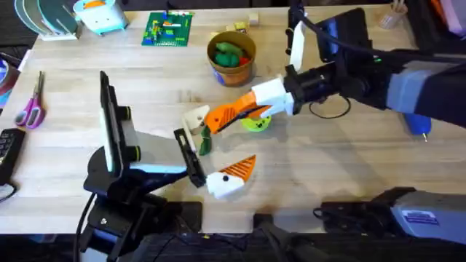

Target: Pick up the gripper from the table and insert it into the empty holder that is missing its gripper. Then pick up a screw, insert it into the mounting hole, and use the screwdriver to tighten it. Finally, clean up the table by picking up the vegetable and placing it into the bucket.

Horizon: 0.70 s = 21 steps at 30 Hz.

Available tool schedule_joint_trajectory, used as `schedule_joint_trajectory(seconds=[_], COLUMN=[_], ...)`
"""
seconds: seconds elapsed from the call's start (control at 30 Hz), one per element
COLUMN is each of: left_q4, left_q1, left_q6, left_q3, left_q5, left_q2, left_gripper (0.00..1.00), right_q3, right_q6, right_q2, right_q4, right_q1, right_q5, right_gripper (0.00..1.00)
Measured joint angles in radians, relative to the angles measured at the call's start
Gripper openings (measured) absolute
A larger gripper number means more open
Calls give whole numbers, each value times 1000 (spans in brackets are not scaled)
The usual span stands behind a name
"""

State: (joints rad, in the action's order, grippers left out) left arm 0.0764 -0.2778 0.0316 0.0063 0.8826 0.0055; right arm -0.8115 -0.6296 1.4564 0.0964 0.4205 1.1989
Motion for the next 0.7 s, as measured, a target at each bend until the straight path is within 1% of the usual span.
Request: schedule_joint_trajectory(seconds=[0.2, 0.37, 0.53, 0.7], left_q4=[-7, -8, -9, -9], left_q1=[9, 6, 14, 16], left_q6=[10, 22, 40, 54], left_q3=[0, 0, 0, 0], left_q5=[-80, -90, -132, -155], left_q2=[0, 0, 2, 10], left_gripper=[993, 992, 993, 993], right_q3=[0, -1, -3, -5], right_q6=[-144, -269, -348, -374], right_q2=[63, 88, 88, 87], right_q4=[-172, -286, -336, -343], right_q1=[49, 134, 171, 191], right_q5=[-31, -128, -232, -291], right_gripper=[8, 8, 8, 8])
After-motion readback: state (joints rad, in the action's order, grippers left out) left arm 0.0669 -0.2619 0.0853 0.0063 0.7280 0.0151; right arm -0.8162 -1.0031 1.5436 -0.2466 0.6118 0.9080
